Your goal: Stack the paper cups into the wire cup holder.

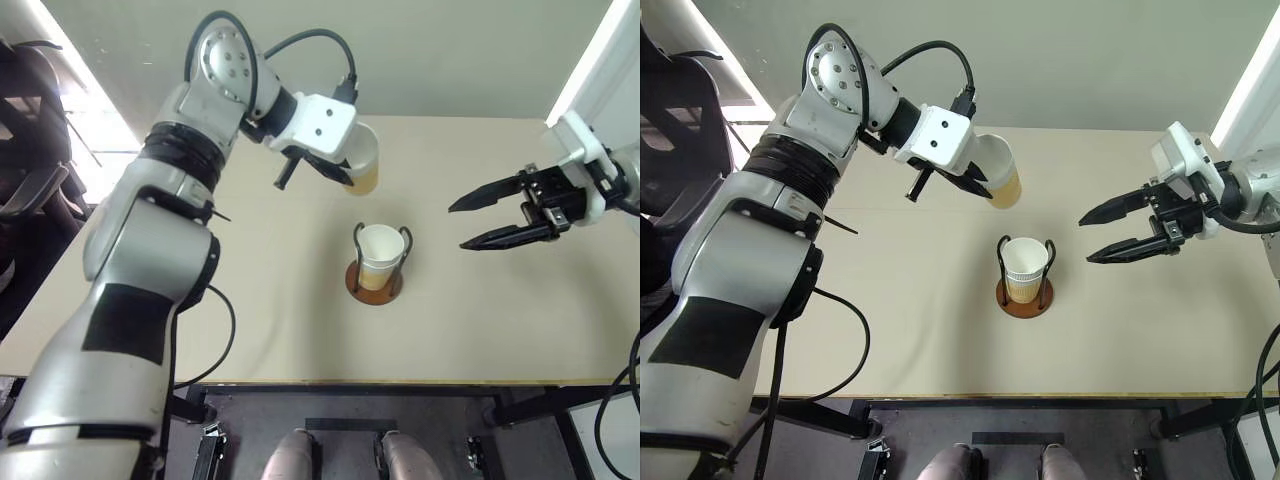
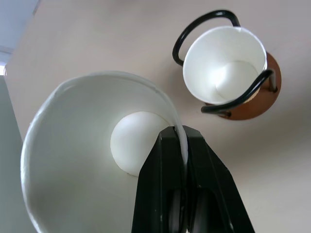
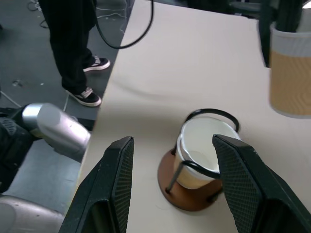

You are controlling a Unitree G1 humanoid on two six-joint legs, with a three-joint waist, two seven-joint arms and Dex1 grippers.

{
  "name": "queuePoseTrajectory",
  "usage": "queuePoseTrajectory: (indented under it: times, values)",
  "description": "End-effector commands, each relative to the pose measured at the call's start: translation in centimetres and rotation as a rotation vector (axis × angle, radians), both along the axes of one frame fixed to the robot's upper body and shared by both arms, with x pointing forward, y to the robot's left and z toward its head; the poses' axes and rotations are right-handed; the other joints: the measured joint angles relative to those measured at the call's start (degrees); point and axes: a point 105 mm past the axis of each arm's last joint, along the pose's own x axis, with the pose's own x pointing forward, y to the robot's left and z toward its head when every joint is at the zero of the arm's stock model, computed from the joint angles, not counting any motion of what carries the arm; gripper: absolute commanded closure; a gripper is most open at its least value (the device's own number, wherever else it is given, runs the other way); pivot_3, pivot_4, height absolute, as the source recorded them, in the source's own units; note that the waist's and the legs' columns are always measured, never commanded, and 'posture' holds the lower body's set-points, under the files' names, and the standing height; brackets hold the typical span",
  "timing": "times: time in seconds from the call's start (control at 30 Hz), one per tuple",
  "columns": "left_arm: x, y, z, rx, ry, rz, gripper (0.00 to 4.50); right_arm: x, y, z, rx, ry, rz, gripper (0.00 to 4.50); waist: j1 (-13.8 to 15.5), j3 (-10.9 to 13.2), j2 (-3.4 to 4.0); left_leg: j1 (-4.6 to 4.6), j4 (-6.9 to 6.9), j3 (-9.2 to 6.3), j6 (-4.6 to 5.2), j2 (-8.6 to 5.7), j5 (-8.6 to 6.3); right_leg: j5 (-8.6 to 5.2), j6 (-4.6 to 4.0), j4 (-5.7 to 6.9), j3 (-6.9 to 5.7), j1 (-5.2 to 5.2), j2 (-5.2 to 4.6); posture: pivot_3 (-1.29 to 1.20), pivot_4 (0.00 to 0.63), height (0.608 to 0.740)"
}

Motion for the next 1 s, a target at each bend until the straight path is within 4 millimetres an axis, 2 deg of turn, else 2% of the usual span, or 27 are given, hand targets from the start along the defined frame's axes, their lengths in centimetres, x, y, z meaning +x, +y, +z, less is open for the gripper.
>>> queuePoseTrajectory:
  times: [0.03, 0.2, 0.4, 0.77, 1.0]
  values:
    - [-0.8, -0.4, 1.1, -0.013, 0.009, -0.037, 4.48, 0.3, -1.1, 0.4, -0.027, -0.05, -0.02, 1.89, 0.1, 0.0, 0.0, -0.02, 0.04, -0.06, 0.0, 0.05, 0.0, 0.0, 0.01, -0.01, 0.03, 0.01, -0.06, 0.0, 0.15, 0.74]
    - [-1.5, -1.2, 1.9, -0.045, 0.037, -0.058, 4.48, 1.0, -2.8, -0.3, -0.063, -0.061, -0.07, 1.89, 0.4, 0.0, 0.02, -0.01, 0.23, -0.06, 0.06, 0.0, -0.03, 0.04, 0.07, -0.01, 0.02, 0.11, -0.1, 0.0, 0.15, 0.74]
    - [-2.3, -2.0, 2.3, -0.056, 0.079, -0.078, 4.48, 0.9, -3.2, -0.5, -0.069, -0.057, -0.069, 1.89, 0.5, 0.0, 0.04, 0.0, 0.4, -0.04, 0.13, 0.02, -0.08, 0.08, 0.13, -0.01, 0.05, 0.2, -0.14, 0.0, 0.15, 0.74]
    - [-2.3, -2.2, 0.2, -0.004, 0.169, -0.072, 4.48, 0.6, -3.2, 0.0, -0.003, -0.077, -0.04, 1.89, 0.6, 0.0, 0.04, 0.0, 0.71, -0.02, 0.19, -0.04, -0.12, 0.13, 0.21, -0.02, 0.04, 0.35, -0.12, 0.0, 0.15, 0.74]
    - [-2.7, -3.2, 0.0, -0.005, 0.195, -0.1, 4.48, 0.5, -3.2, 0.0, 0.002, -0.06, -0.036, 1.89, 0.7, 0.0, 0.04, 0.01, 0.72, 0.01, 0.2, -0.09, -0.13, 0.12, 0.2, -0.04, 0.0, 0.4, -0.13, 0.0, 0.15, 0.74]
